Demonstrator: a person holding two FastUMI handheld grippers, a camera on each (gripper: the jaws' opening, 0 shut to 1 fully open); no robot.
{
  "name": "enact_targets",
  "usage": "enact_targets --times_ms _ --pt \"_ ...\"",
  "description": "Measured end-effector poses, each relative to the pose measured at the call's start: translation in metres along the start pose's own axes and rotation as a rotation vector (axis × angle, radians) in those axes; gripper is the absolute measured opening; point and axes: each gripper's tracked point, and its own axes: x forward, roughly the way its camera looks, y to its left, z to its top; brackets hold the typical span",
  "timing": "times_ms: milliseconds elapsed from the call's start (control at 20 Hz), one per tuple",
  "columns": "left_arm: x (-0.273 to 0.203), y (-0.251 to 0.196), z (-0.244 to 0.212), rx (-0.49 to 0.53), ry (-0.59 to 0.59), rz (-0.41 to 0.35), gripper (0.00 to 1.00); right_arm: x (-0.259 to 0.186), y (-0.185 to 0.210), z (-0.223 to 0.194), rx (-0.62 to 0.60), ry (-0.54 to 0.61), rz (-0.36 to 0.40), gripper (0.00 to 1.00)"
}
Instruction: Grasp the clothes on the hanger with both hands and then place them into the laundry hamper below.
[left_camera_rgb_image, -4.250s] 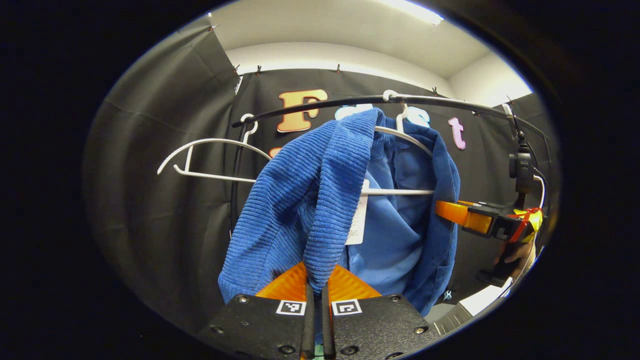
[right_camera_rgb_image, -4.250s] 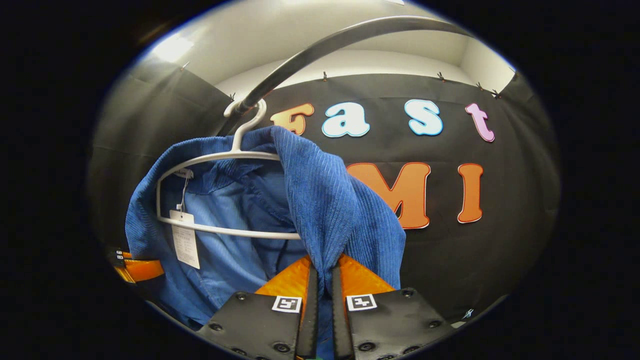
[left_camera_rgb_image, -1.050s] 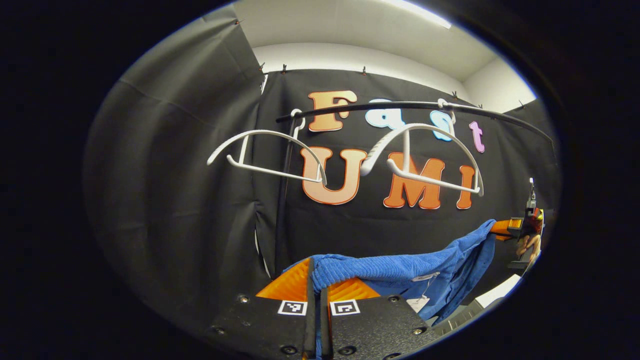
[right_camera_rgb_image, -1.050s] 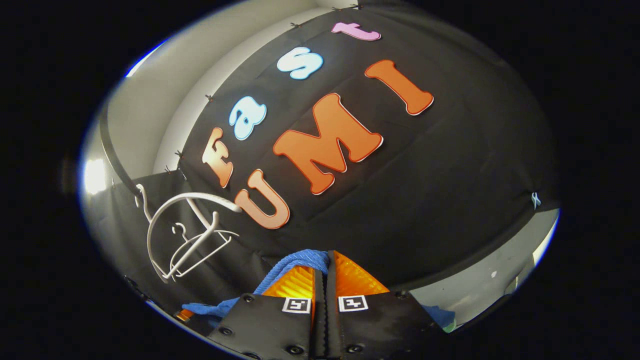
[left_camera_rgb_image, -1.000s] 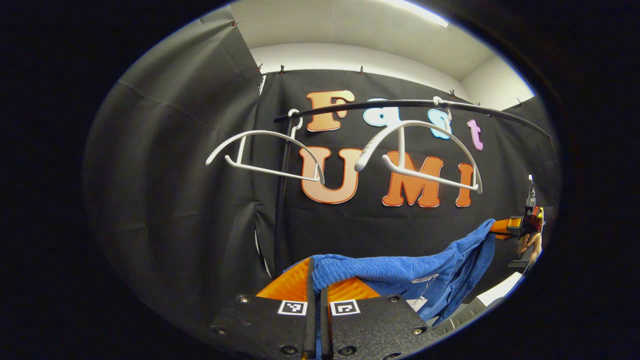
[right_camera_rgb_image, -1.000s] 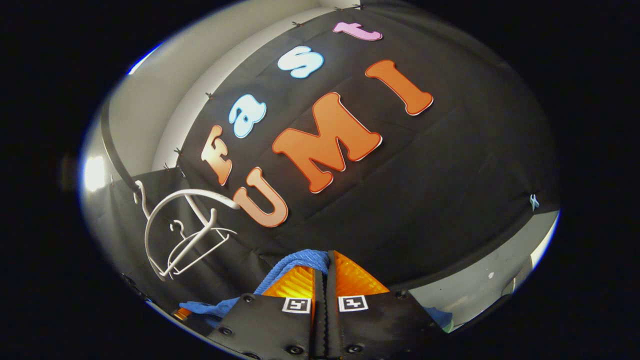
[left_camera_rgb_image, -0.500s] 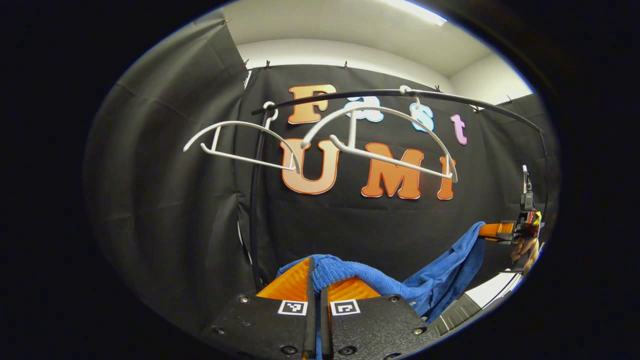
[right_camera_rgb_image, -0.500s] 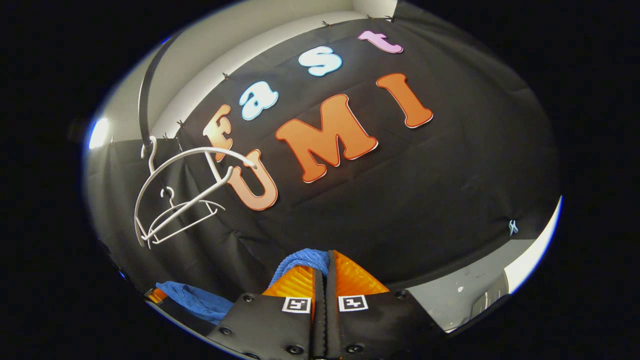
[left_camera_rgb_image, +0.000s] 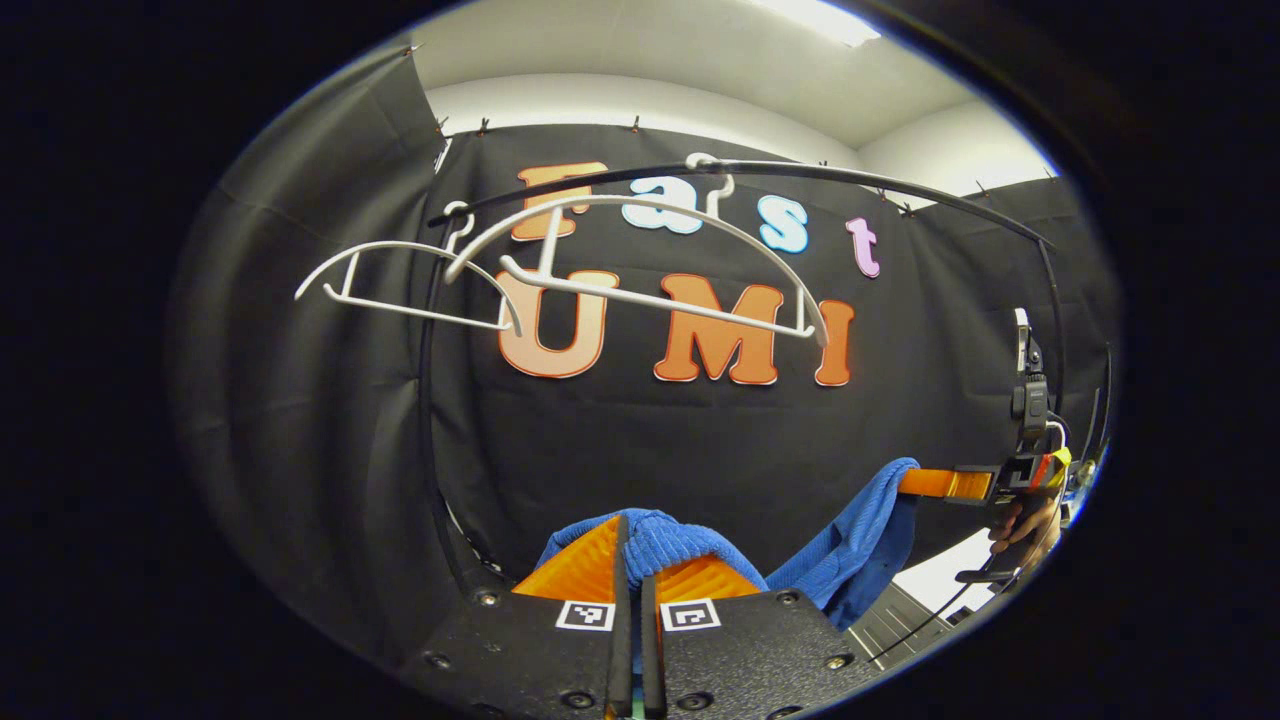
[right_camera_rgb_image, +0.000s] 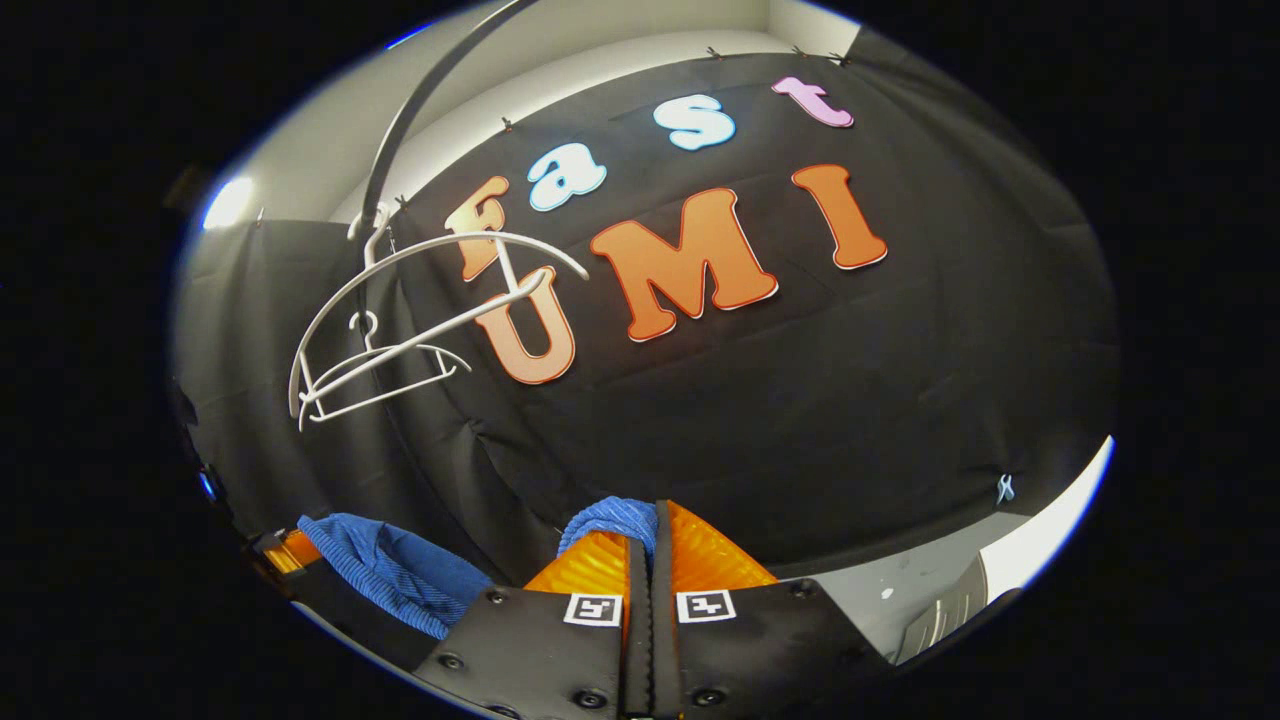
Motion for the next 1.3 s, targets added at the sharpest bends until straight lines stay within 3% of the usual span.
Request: enact_targets --times_ms 350,700,1150,1300 --pt "0.004 -0.035 -0.038 -0.004 0.024 0.000 0.04 -0.018 -0.016 -0.040 -0.105 -0.006 -0.057 0.07" --pt "0.007 -0.061 -0.103 -0.030 0.107 -0.043 0.04 -0.019 -0.032 -0.093 -0.122 0.025 -0.071 0.07" --pt "0.029 -0.062 -0.211 -0.050 0.257 0.013 0.04 0.000 -0.056 -0.184 -0.127 0.132 -0.103 0.07" --pt "0.033 -0.059 -0.263 -0.067 0.361 0.029 0.04 0.005 -0.069 -0.216 -0.139 0.172 -0.119 0.07"
